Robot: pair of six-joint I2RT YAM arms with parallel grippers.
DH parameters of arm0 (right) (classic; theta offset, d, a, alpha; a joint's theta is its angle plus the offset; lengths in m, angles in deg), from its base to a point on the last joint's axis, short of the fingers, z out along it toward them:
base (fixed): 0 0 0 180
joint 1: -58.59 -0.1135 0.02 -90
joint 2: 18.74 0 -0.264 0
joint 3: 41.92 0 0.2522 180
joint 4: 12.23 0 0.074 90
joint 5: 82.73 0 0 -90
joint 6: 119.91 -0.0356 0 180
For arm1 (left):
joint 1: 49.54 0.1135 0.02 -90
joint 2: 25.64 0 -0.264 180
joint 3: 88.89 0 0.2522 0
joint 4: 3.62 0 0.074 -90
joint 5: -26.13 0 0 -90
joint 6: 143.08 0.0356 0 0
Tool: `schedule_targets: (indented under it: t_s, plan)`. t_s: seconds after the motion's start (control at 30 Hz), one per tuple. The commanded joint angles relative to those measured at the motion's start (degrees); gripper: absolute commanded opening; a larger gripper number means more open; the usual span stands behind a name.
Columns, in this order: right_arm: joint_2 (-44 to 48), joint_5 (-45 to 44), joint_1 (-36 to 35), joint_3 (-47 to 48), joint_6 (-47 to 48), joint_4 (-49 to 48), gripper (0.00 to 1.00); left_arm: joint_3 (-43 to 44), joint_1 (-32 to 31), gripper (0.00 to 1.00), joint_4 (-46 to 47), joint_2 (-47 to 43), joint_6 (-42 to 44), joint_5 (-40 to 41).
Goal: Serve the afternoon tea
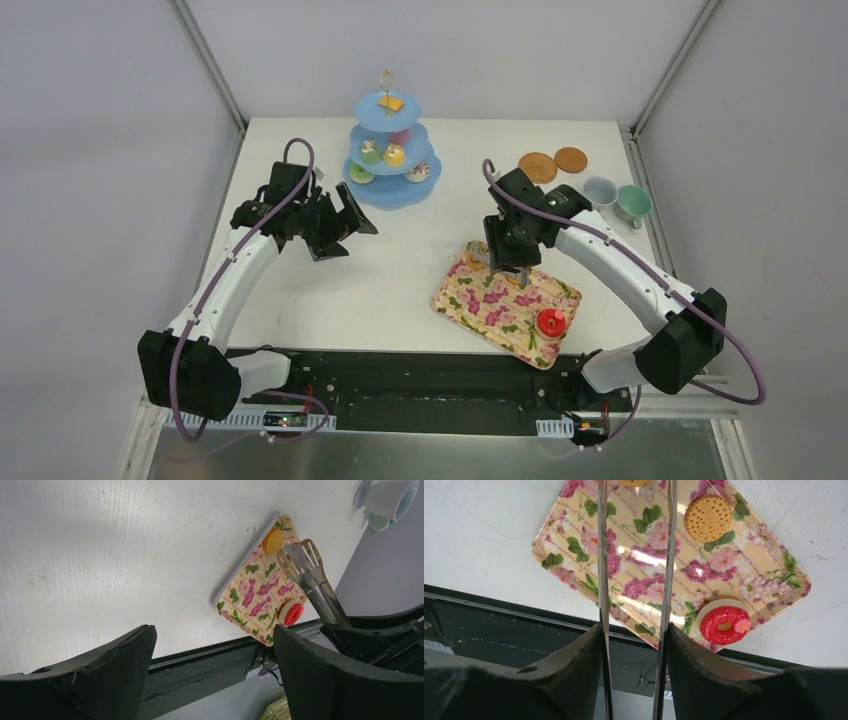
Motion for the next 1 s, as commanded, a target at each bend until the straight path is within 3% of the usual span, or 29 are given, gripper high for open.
schedule_targets:
  t_s: [0.0, 0.57, 0.97]
  plan:
    - [-0.70, -2.02, -1.34, -1.37, 2.92, -2.86, 0.51, -0.03, -0.26, 0.91, 0.31, -1.67, -1.11, -1.04]
    - [-4.17, -4.67, -3.21, -4.04, 3.67, -5.58, 0.52, -1.27, -0.27, 0.91, -0.50, -3.85, -1.73, -0.40]
    - [-2.79, -4.70, -3.93, -1.24, 2.35, -3.29, 0.38, -0.73, -0.26, 0.91, -0.76, -3.48, -1.55, -0.39]
